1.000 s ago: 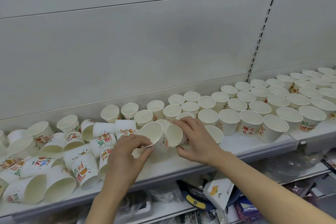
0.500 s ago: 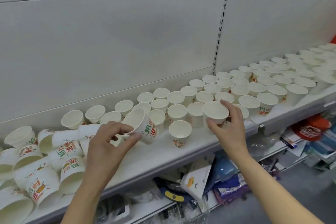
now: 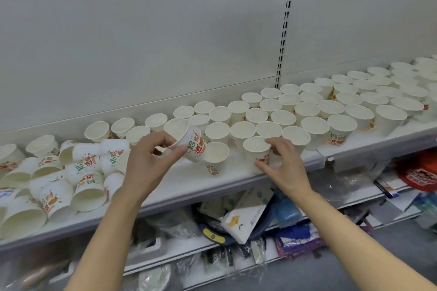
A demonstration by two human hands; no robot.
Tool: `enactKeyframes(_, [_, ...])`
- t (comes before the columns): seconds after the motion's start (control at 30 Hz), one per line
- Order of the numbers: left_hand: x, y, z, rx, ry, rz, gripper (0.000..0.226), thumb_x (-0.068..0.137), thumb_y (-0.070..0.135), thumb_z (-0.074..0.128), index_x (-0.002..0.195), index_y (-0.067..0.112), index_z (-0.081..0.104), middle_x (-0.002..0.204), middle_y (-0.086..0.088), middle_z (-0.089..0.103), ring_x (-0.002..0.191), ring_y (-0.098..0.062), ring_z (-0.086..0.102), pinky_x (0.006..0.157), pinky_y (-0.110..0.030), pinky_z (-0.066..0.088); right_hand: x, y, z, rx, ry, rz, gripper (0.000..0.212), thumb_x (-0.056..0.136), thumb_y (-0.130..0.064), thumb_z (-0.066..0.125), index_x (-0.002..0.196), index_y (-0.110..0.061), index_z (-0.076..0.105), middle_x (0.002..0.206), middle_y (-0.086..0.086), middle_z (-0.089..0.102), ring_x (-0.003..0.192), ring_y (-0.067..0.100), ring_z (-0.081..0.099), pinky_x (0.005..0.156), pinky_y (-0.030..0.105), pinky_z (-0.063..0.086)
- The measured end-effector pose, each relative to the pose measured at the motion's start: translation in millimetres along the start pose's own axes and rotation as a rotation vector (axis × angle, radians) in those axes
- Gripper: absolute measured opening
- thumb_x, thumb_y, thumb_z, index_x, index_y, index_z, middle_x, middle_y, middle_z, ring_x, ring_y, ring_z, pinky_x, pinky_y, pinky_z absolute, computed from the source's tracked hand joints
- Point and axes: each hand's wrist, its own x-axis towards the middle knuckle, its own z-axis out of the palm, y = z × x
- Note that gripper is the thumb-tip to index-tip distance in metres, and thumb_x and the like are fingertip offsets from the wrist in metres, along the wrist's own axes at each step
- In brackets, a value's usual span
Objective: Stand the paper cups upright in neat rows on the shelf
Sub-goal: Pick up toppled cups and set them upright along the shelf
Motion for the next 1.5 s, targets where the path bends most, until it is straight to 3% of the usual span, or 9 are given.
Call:
enactKeyframes(0.23, [-5.8,-50.9,-4.9,0.353,-0.17,-0.029,0.014,0.08,0.034,0.076,0.075,0.031,0.063,0.087,0.008,0.06,0.084,-0.008,0.055,0.077,-0.036,0.049,-9.1,-9.1,-3.6,-0.157,0.163,-0.23,0.055,0.075,-0.032,0.078,0.12,-0.006,0.059,0.123,0.011,0.053,0.114,0.026,0.049,0.099,0.034,0.041])
enactKeyframes(0.37, [1.5,-60.1,4.6,0.545,-0.333,0.018,0.015,0.079,0.035,0.075,0.086,0.034,0.062,0.1,0.015,0.057,0.095,-0.014,0.058,0.082,-0.035,0.048,-5.1,-21.0,7.6,-0.223,0.106,-0.418,0.047,0.082,-0.036,0.065,0.119,-0.007,0.06,0.12,0.013,0.055,0.111,0.03,0.05,0.097,0.04,0.041])
enactKeyframes(0.53, [-1.8,-53.8,20.9,0.546,-0.238,0.024,0.04,0.062,0.044,0.083,0.096,0.036,0.065,0.121,0.01,0.052,0.115,-0.015,0.044,0.102,-0.035,0.036,2.9,-27.3,36.8,-0.342,-0.072,-0.557,0.059,0.072,-0.027,0.078,0.125,-0.013,0.055,0.126,0.009,0.055,0.115,0.032,0.047,0.094,0.045,0.042])
enactKeyframes(0.63, [-3.7,-46.1,35.2,0.555,-0.149,0.009,0.019,0.072,0.038,0.078,0.087,0.031,0.068,0.117,0.006,0.056,0.114,-0.02,0.047,0.1,-0.038,0.038,8.8,-35.8,51.9,-0.397,-0.124,-0.609,0.063,0.067,-0.027,0.081,0.123,-0.015,0.055,0.124,0.007,0.058,0.116,0.031,0.044,0.095,0.045,0.036])
enactKeyframes(0.77, [-2.2,-43.3,42.6,0.512,-0.118,-0.069,0.009,0.076,0.032,0.077,0.079,0.028,0.069,0.111,0.007,0.059,0.108,-0.019,0.05,0.092,-0.035,0.041,18.5,-36.6,57.5,-0.431,-0.103,-0.593,0.062,0.064,-0.026,0.084,0.119,-0.014,0.059,0.123,0.008,0.058,0.117,0.031,0.041,0.095,0.043,0.031])
enactKeyframes(0.97, [1.1,-46.1,46.0,0.455,-0.175,0.041,0.014,0.077,0.03,0.078,0.084,0.02,0.071,0.109,0.008,0.058,0.105,-0.011,0.046,0.08,-0.019,0.03,11.3,-26.7,45.8,-0.459,0.068,-0.546,0.059,0.069,-0.028,0.082,0.121,-0.013,0.059,0.128,0.009,0.053,0.12,0.034,0.041,0.094,0.046,0.03])
enactKeyframes(1.17, [4.9,-56.4,46.4,0.429,-0.186,0.151,0.014,0.079,0.026,0.077,0.088,0.018,0.071,0.113,0.005,0.059,0.108,-0.014,0.047,0.085,-0.018,0.029,-5.3,-9.0,36.1,-0.569,0.112,-0.365,0.068,0.065,-0.023,0.084,0.125,-0.008,0.056,0.127,0.015,0.053,0.119,0.038,0.042,0.093,0.054,0.033])
enactKeyframes(1.27, [7.2,-60.6,50.5,0.39,-0.186,0.186,0.016,0.077,0.022,0.077,0.091,0.017,0.07,0.115,0.003,0.057,0.11,-0.017,0.047,0.095,-0.029,0.039,1.7,-2.6,38.2,-0.571,0.135,-0.368,0.057,0.067,-0.01,0.082,0.119,-0.004,0.061,0.116,0.018,0.059,0.111,0.039,0.047,0.088,0.051,0.038])
enactKeyframes(1.5, [-3.7,-78.1,30.0,0.38,-0.134,0.337,0.061,0.071,0.041,0.08,0.125,0.024,0.059,0.135,0.002,0.05,0.127,-0.017,0.042,0.104,-0.027,0.034,8.3,9.0,47.8,-0.496,0.251,-0.375,0.034,0.079,-0.01,0.072,0.11,0.001,0.064,0.108,0.019,0.055,0.095,0.042,0.052,0.086,0.048,0.04])
